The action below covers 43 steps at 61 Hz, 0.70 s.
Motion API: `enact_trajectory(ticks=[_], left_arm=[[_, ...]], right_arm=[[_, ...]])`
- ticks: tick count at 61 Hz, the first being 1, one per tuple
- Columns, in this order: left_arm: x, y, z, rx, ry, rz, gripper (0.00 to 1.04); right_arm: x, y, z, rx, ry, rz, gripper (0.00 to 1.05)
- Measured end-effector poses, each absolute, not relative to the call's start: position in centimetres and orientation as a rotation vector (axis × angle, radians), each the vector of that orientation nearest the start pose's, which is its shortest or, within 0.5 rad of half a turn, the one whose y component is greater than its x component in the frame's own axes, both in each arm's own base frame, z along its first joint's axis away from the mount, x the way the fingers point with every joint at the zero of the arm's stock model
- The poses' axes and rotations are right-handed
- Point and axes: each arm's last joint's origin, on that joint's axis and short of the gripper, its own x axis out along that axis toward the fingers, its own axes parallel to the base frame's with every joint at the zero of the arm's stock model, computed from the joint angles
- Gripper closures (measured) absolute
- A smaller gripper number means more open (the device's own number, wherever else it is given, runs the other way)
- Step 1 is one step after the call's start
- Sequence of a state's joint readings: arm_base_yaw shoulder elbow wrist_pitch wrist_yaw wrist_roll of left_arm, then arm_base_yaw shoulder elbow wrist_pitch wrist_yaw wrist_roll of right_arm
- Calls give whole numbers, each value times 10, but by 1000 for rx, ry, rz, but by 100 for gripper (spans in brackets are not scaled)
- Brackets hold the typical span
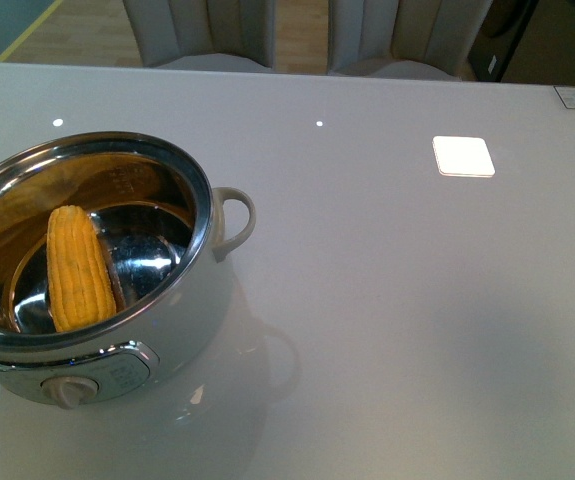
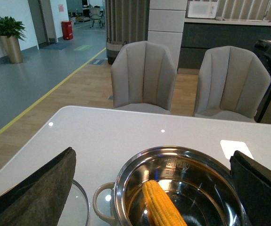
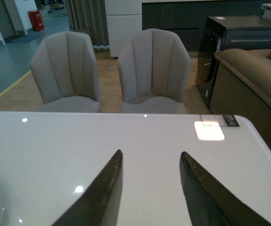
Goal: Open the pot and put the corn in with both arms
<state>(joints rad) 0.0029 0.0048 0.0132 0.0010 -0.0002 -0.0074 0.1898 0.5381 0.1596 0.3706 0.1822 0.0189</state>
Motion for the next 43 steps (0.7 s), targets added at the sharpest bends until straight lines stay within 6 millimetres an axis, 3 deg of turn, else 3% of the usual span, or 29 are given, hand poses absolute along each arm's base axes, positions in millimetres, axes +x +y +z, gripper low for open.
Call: enact_trajectory(ticks=[8,20,43], left_arm=[[97,0,168,-7,-9,3,7],[97,0,168,-7,-9,3,7],[97,0,168,-7,-9,3,7]], right_arm=[[130,14,193,8,6,7,103],[123,1,184,5,5,1,103],[114,0,173,4,-5,1,103]])
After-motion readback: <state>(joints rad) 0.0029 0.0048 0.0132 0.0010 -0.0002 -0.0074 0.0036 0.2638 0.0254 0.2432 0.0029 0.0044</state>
